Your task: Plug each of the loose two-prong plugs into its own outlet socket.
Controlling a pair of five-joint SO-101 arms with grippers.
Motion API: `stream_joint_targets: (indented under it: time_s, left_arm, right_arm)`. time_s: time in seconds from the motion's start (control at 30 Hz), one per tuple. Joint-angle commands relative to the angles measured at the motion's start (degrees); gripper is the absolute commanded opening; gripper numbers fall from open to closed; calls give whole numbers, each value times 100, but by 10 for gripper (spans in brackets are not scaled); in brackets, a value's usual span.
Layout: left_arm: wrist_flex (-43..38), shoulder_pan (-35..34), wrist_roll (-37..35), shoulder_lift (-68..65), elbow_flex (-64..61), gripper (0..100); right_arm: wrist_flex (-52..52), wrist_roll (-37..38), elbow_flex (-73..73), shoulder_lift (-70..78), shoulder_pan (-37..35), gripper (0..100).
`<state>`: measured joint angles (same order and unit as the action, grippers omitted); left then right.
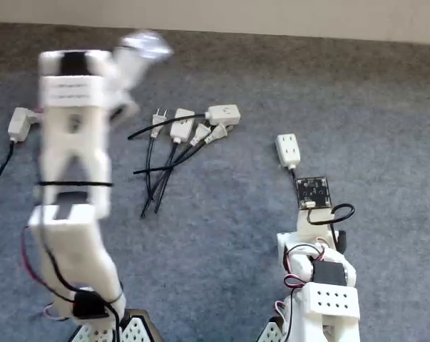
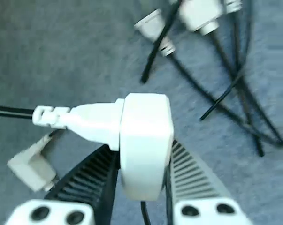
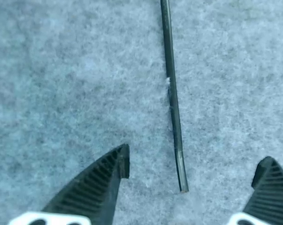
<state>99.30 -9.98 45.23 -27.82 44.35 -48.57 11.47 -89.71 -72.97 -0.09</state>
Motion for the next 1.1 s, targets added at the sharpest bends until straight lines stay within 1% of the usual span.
stream_joint_targets:
  time_s: [0.0,0.07,0.17,0.23,0.33,0.4,0.47,0.57,0.63,0.8,0.87,1.0,1.07]
  left_arm:
    - [-378,-1376,422,40,356,4]
    - [-712,-1798,501,-119,312,4]
    - [-1029,-2176,633,-769,303,4]
    - [-1116,-2316,624,-1191,312,4]
    - [-1143,-2448,571,-1754,637,5]
    - [-1213,-2580,352,-2105,919,9]
    - [-1231,-2703,185,-2448,1279,50]
    - [-1011,-2905,53,-2809,1903,205]
    - [-756,-3029,-35,-2932,2369,268]
    - [70,-3037,-35,-3011,3371,276]
    - [264,-2967,-88,-3002,3758,275]
    - [281,-2782,-624,-2905,4259,274]
    - [290,-2607,-1196,-2686,4207,274]
  right_arm:
    - [119,-35,40,-57,-40,393]
    - [119,-44,40,-57,-40,393]
    - [119,-44,40,-57,-40,393]
    - [119,-53,40,-57,-40,393]
    - [119,-53,31,-57,-40,393]
    - [119,-53,31,-57,-40,393]
    - [119,-53,31,-66,-40,393]
    - [119,-53,31,-75,-40,393]
    - [119,-53,31,-75,-40,393]
    - [119,-53,31,-75,-40,393]
    - [119,-53,31,-75,-40,393]
    - [119,-53,31,-84,-40,393]
    - [119,-53,31,-84,-40,393]
